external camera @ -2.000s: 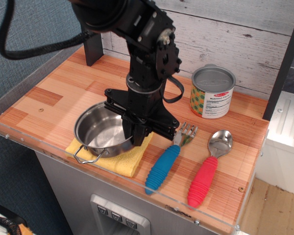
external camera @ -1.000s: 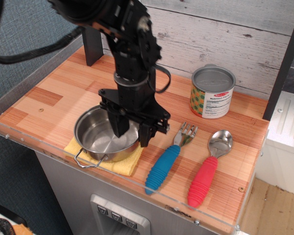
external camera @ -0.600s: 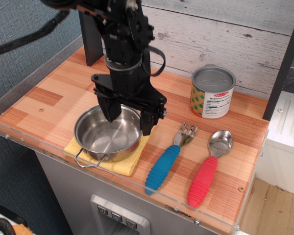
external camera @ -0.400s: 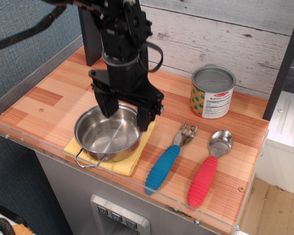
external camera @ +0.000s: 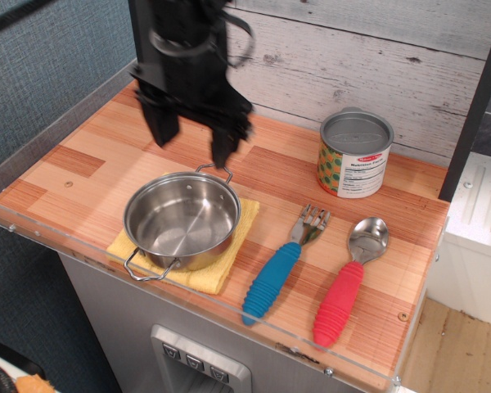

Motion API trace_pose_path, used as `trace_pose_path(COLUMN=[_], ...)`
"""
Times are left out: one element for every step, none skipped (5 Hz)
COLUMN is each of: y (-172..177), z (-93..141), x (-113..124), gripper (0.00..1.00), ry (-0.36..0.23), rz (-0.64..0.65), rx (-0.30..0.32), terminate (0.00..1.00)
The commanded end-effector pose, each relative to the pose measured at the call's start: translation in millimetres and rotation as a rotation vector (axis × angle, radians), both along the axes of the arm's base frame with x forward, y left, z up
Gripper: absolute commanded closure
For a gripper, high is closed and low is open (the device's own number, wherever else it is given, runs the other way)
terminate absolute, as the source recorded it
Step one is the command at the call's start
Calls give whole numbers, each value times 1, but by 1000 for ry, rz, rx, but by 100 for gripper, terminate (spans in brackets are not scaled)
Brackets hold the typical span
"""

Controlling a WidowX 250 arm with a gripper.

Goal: Place silver pot on top of yellow cloth.

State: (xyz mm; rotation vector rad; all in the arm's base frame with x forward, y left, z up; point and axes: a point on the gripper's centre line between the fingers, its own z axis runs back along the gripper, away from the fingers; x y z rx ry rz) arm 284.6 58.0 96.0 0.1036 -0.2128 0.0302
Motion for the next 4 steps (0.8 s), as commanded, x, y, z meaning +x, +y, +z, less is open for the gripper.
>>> trace_pose_path(y=[38,47,45,37], z=[17,22,24,25], x=[26,42,58,68], gripper=[0,0,0,0], ry=[-42,-64,-95,-128], rz=[71,90,93,100], rx=[25,50,39,-23], terminate=[0,0,0,0])
